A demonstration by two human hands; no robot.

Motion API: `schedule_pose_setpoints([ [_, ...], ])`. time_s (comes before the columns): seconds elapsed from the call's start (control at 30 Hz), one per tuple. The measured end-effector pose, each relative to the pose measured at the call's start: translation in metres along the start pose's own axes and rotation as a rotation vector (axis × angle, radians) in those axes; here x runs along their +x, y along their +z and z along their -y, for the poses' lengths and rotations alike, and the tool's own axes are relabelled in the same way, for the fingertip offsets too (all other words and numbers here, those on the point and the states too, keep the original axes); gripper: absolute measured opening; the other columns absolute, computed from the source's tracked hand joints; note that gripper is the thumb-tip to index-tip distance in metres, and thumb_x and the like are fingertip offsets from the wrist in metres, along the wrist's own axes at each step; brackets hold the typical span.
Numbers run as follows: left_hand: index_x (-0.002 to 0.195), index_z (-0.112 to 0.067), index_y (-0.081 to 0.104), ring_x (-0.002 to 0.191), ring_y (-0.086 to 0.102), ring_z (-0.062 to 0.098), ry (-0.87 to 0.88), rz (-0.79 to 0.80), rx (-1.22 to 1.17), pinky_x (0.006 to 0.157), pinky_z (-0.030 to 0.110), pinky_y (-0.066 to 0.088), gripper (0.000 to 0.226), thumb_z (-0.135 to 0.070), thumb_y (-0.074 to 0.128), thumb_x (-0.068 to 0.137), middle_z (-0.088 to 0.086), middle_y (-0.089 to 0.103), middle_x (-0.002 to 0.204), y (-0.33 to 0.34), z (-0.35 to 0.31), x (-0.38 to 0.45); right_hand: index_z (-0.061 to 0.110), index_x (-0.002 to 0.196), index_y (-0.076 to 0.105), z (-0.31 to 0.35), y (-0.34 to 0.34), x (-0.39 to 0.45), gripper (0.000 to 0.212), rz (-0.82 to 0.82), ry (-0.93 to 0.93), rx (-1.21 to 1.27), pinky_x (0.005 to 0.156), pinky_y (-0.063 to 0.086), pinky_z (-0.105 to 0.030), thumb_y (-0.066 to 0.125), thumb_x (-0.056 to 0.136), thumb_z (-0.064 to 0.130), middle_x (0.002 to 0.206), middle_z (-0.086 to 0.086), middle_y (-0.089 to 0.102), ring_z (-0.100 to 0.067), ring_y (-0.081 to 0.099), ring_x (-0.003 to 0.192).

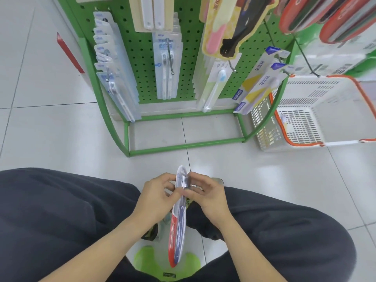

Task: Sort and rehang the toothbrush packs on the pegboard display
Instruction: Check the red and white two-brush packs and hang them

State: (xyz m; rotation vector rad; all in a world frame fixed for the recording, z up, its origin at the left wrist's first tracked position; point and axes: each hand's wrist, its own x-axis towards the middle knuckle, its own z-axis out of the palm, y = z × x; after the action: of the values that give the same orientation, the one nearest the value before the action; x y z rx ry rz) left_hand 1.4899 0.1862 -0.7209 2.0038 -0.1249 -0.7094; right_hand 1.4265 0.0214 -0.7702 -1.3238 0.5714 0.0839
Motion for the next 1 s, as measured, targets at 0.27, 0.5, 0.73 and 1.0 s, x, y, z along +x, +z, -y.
schedule_pose_setpoints([
  [0.27, 0.123, -0.031, 0.065, 0.067, 0.073, 0.008, 0.073, 0.026, 0.0, 0.068, 0.036, 0.062, 0.029, -0.029, 0.069, 0.094, -0.01, 0.076, 0.095, 0.0, -0.002, 0.001, -0.001, 0.11, 0.07, -0.011, 0.007, -0.001, 0.028, -0.111, 0.052, 0.091, 0.075, 0.059, -0.048, 0.078, 0.084, -0.002, 0.093, -0.027, 0.072, -0.037, 0.069, 0.082],
  [0.5, 0.105, -0.041, 0.057, 0.073, 0.073, 0.003, 0.015, 0.006, -0.066, 0.065, 0.019, 0.059, 0.021, -0.024, 0.067, 0.097, -0.017, 0.074, 0.089, -0.001, 0.005, 0.003, 0.02, 0.113, 0.061, -0.011, 0.01, -0.002, 0.04, -0.192, 0.022, -0.221, 0.079, 0.057, -0.028, 0.085, 0.081, 0.013, 0.109, 0.002, 0.069, -0.012, 0.069, 0.099],
  [0.73, 0.108, -0.022, 0.063, 0.076, 0.075, 0.011, -0.07, -0.073, -0.281, 0.066, 0.018, 0.057, 0.015, -0.011, 0.064, 0.098, -0.003, 0.078, 0.088, 0.002, 0.009, 0.01, 0.012, 0.122, 0.062, 0.001, 0.013, -0.002, 0.037, -0.096, 0.021, -0.051, 0.069, 0.061, -0.034, 0.076, 0.089, 0.008, 0.09, -0.013, 0.077, -0.031, 0.076, 0.081],
  [1.0, 0.113, -0.024, 0.059, 0.083, 0.075, 0.014, -0.184, 0.048, -0.225, 0.073, 0.03, 0.061, 0.031, -0.021, 0.077, 0.088, -0.004, 0.077, 0.096, 0.007, 0.017, 0.016, 0.003, 0.113, 0.065, -0.001, 0.009, -0.002, 0.028, -0.125, 0.006, -0.017, 0.078, 0.06, -0.048, 0.076, 0.088, 0.006, 0.093, -0.017, 0.077, -0.046, 0.072, 0.087],
])
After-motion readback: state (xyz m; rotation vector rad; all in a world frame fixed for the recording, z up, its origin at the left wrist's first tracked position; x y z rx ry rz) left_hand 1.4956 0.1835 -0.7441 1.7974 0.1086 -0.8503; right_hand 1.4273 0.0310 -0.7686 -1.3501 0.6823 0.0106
